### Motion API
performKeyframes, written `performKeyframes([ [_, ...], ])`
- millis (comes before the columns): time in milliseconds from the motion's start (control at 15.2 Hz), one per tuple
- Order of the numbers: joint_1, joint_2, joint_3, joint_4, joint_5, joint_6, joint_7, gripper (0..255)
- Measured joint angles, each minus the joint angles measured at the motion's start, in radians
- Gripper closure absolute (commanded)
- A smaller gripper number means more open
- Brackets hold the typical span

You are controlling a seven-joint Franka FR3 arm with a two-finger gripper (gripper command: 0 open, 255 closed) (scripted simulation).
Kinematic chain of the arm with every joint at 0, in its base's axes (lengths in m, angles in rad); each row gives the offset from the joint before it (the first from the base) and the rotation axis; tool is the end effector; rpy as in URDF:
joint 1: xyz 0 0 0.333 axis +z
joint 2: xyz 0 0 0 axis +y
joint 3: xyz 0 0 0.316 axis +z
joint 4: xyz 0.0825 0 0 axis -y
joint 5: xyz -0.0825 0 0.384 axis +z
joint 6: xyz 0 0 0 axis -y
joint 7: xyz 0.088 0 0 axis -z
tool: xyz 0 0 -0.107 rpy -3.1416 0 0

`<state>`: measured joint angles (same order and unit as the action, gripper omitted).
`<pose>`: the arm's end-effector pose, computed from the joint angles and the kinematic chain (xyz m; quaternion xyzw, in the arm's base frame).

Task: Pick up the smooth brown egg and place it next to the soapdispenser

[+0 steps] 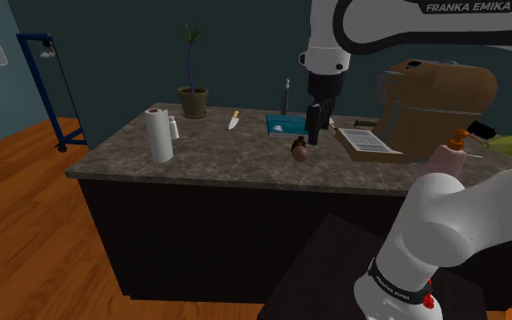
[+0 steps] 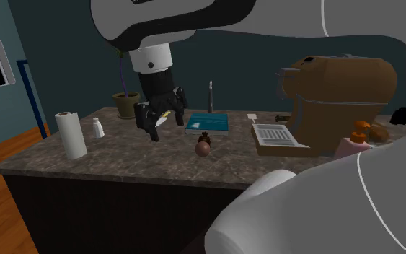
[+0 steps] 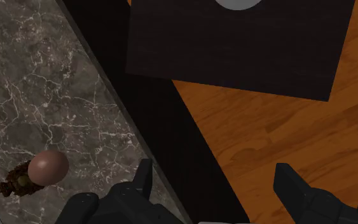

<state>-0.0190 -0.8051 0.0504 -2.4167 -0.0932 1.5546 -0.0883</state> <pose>0.2983 0.0032 0.5669 0.9961 0.0520 -0.0311 0.0636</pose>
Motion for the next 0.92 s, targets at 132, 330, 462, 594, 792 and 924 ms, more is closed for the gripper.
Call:
performKeyframes([
  [132,-0.006,0.022,0.001,0.006,-0.002,0.012,0.01,0],
  [330,-0.042,0.118,-0.005,0.028,-0.022,0.062,0.052,0],
  [462,-0.068,0.203,-0.004,0.061,-0.034,0.098,0.092,0],
  [594,-0.093,0.28,-0.009,0.089,-0.049,0.127,0.129,0],
  [792,-0.129,0.391,-0.018,0.126,-0.071,0.172,0.186,0],
  [924,-0.152,0.483,-0.025,0.186,-0.086,0.189,0.223,0],
])
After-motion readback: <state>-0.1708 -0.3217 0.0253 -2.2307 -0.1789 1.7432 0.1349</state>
